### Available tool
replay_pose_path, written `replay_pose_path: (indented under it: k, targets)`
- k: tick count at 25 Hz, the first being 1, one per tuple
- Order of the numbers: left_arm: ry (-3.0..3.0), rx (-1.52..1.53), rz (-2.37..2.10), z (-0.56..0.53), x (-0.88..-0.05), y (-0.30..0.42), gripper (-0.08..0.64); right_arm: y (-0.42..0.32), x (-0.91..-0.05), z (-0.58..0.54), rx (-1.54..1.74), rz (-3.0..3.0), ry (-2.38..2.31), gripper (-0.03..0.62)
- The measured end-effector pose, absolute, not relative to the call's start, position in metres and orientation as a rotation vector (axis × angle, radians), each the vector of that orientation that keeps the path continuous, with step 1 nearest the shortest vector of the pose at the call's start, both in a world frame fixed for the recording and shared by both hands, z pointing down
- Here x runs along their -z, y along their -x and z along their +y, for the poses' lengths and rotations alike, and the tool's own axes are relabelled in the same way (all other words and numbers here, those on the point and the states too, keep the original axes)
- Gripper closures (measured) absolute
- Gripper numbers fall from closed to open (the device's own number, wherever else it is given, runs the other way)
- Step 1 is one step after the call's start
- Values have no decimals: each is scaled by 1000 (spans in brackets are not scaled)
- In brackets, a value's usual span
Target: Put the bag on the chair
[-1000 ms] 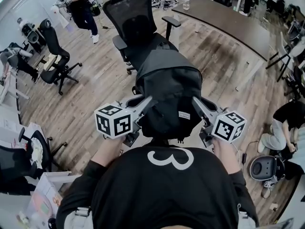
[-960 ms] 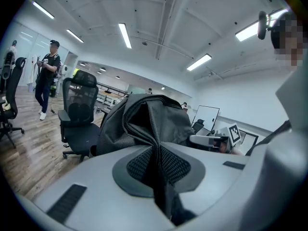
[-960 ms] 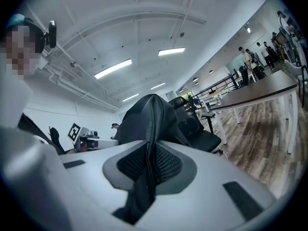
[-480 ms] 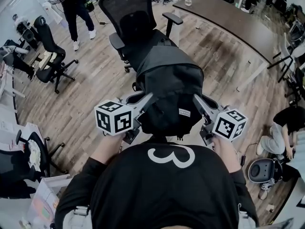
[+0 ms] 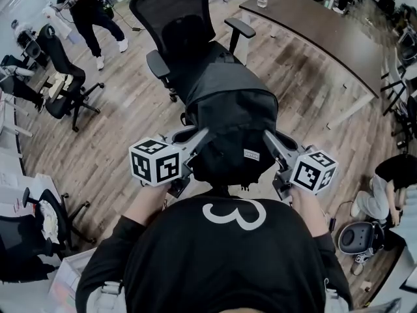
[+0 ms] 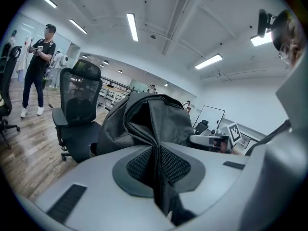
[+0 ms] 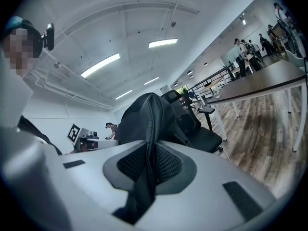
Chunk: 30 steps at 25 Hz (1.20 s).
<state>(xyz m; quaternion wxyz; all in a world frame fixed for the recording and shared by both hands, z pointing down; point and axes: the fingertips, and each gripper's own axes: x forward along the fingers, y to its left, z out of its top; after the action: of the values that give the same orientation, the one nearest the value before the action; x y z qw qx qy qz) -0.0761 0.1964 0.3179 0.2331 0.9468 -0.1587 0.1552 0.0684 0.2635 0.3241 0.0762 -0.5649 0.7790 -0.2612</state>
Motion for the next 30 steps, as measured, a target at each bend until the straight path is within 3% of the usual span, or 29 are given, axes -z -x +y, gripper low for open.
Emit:
replay_pose_path:
  k: [18,30]
  targets:
    - [-2514,-457,-427,11,-343,38,517,-106,-347,80,928,2300,1716,534]
    - [-2517,-436,-418,-54,-351,37,517,-106,-353,14,952,2307,1750,534]
